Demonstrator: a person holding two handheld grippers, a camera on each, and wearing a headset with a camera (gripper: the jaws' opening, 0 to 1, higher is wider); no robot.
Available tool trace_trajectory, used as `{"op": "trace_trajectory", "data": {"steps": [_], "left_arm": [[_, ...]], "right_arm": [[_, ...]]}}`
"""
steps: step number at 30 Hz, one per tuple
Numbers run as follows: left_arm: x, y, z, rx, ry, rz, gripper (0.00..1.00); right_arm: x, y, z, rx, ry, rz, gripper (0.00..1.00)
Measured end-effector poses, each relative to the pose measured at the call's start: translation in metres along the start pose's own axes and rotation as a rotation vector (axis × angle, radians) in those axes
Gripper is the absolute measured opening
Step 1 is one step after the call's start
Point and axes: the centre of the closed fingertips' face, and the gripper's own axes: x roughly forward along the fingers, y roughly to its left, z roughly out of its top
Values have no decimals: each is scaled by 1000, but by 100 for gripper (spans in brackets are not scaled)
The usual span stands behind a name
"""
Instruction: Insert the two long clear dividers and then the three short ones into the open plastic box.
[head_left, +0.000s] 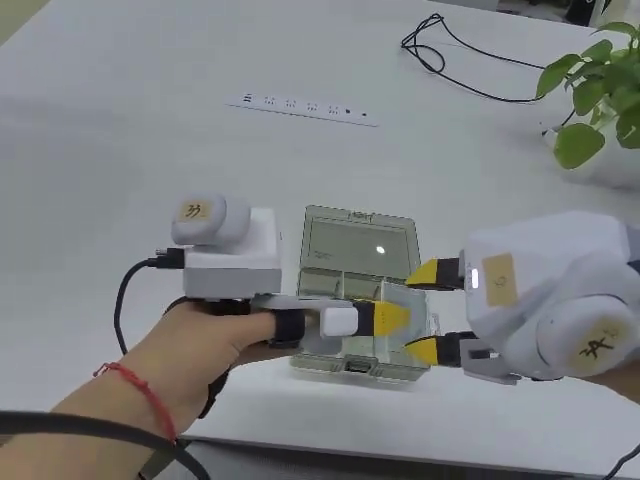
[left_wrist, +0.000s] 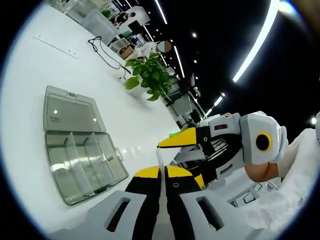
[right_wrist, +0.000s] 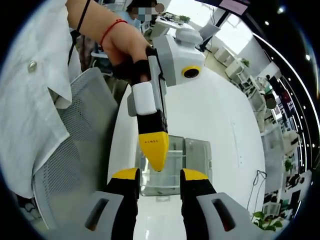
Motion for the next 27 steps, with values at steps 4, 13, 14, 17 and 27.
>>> {"op": "trace_trajectory", "data": {"steps": [4,13,14,17,27], "left_arm": [[-1,2,1,-22,-17,1,0],[-4,6,4,15,-25,13,0],[-5,6,5,41,-24,11,0],[-7,3,6,146,-11,-2,0],[-15,-12,-5,538,65,-93,0]], "right_arm": [[0,-1,1,-5,-2,-5,33],[-7,-6,7,24,-34,-10,35],[-8,-7,8,37,-44,-7,35],[-15,-11,11,96,-88,18,34],[-35,-12,23,257,-228,217,21]]}}
